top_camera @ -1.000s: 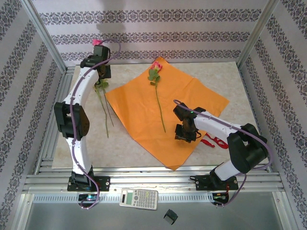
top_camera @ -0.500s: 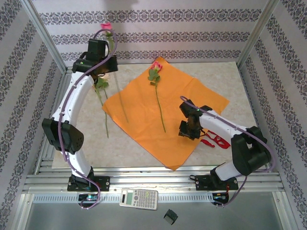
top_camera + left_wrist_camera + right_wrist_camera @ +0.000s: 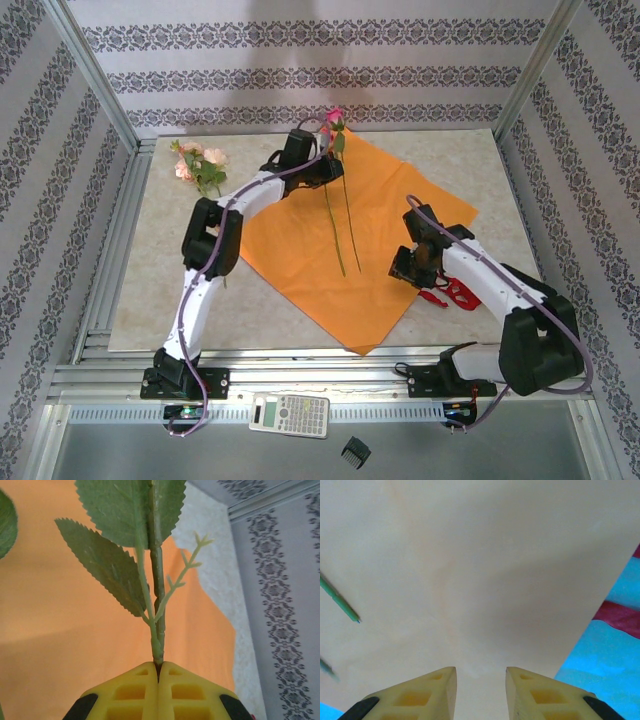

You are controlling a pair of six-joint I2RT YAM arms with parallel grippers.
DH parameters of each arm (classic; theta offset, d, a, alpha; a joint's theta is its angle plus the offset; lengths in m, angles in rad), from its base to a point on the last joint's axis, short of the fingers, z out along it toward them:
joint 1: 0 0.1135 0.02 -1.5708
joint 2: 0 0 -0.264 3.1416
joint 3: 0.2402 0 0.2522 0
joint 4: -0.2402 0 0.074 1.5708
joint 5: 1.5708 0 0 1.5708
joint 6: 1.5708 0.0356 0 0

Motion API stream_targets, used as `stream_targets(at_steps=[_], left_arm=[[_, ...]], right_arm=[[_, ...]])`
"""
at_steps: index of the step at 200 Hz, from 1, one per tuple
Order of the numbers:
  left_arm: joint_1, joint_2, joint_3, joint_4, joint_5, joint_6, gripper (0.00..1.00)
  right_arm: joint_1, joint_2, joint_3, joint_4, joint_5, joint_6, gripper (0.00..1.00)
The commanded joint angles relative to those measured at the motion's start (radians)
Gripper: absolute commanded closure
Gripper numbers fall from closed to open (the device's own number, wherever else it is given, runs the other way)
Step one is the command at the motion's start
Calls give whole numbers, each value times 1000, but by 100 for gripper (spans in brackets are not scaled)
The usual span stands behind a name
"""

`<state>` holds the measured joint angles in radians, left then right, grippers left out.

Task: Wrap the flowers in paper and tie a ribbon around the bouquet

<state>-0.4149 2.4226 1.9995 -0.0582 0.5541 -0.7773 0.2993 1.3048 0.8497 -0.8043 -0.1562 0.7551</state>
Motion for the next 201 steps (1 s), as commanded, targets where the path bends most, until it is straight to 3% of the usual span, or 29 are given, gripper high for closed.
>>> stream_targets(at_steps=[1, 14, 47, 87, 128, 161, 176, 201], left_arm=[[6, 49, 115, 18, 46, -12, 100], [7, 81, 146, -27, 32, 9, 100], [7, 119, 237, -167, -20, 65, 72], [8, 19, 307, -419, -180, 165, 54], [73, -235, 247, -763, -434, 188, 55], [227, -377, 86, -900, -424, 290, 57], [309, -386, 20, -921, -371, 321, 60], [393, -383, -67, -905, -417, 393, 61]], right_arm=[[-15, -39, -26, -38, -17, -15, 67], [-17, -54, -34, -45, -19, -16, 67], [-19, -75, -55, -49, -25, -17, 67], [-19, -67, -61, -42, -38, -19, 65], [-17, -59, -37, -35, -34, -33, 65], [2, -40, -20, -23, -28, -52, 65], [19, -20, -10, -15, -32, -54, 64], [57, 12, 10, -5, -32, -45, 64]])
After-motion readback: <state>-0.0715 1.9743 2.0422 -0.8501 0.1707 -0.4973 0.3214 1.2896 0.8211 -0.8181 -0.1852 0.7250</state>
